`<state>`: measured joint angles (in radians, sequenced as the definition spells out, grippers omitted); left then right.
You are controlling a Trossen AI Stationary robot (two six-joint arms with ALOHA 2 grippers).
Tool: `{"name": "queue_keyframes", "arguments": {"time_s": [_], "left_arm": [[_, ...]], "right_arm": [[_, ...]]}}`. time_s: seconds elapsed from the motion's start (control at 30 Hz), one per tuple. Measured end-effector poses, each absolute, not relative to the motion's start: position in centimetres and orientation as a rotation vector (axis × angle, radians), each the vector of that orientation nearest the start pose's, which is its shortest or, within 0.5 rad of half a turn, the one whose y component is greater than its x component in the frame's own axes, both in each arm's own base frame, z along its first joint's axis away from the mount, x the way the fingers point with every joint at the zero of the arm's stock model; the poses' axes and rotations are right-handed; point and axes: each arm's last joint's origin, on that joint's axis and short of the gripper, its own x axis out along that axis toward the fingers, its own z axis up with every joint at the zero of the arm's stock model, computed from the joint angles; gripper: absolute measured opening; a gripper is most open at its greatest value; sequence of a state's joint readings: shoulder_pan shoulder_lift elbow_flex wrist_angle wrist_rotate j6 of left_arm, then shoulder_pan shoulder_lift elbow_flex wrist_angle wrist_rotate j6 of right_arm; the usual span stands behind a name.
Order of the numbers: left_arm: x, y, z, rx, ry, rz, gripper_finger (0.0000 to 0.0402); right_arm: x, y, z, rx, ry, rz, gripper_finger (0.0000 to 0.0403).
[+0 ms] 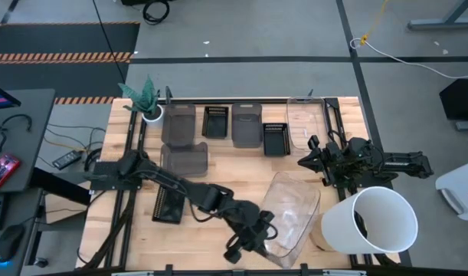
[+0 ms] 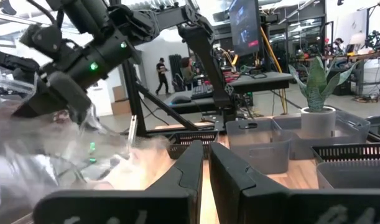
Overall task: Stack baskets by color
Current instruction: Stack the bottom left transparent bin on the bottom right transparent bin
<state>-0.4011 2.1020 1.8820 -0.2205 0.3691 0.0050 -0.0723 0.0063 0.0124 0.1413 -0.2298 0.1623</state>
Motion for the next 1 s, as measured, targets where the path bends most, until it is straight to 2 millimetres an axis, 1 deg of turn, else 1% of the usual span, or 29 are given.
{"name": "queue_keyframes", "arguments": {"time_s": [0.2, 0.33, 0.43, 0.6, 0.73, 1.0], "left_arm": [[46.9, -19.3, 28.9, -0.021, 0.422, -0.717, 0.0021], [47.7, -18.7, 27.4, 0.016, 0.448, -0.652, 0.0021], [48.1, -18.3, 26.6, 0.043, 0.454, -0.639, 0.0021], [48.2, -18.3, 25.6, 0.094, 0.501, -0.619, 0.0021], [47.8, -18.7, 25.3, 0.120, 0.537, -0.607, 0.0021], [46.8, -19.3, 24.2, 0.168, 0.664, -0.569, 0.0021]], "right_arm": [[9.6, 0.0, 18.1, 0.140, -0.133, 0.169, 0.0034], [9.6, 0.0, 18.1, 0.139, -0.133, 0.168, 0.0034], [9.6, 0.0, 18.1, 0.139, -0.133, 0.168, 0.0034], [9.6, 0.0, 18.1, 0.139, -0.133, 0.169, 0.0034], [9.6, 0.0, 18.1, 0.140, -0.133, 0.168, 0.0034], [9.6, 0.0, 18.1, 0.140, -0.133, 0.168, 0.0034]]}}
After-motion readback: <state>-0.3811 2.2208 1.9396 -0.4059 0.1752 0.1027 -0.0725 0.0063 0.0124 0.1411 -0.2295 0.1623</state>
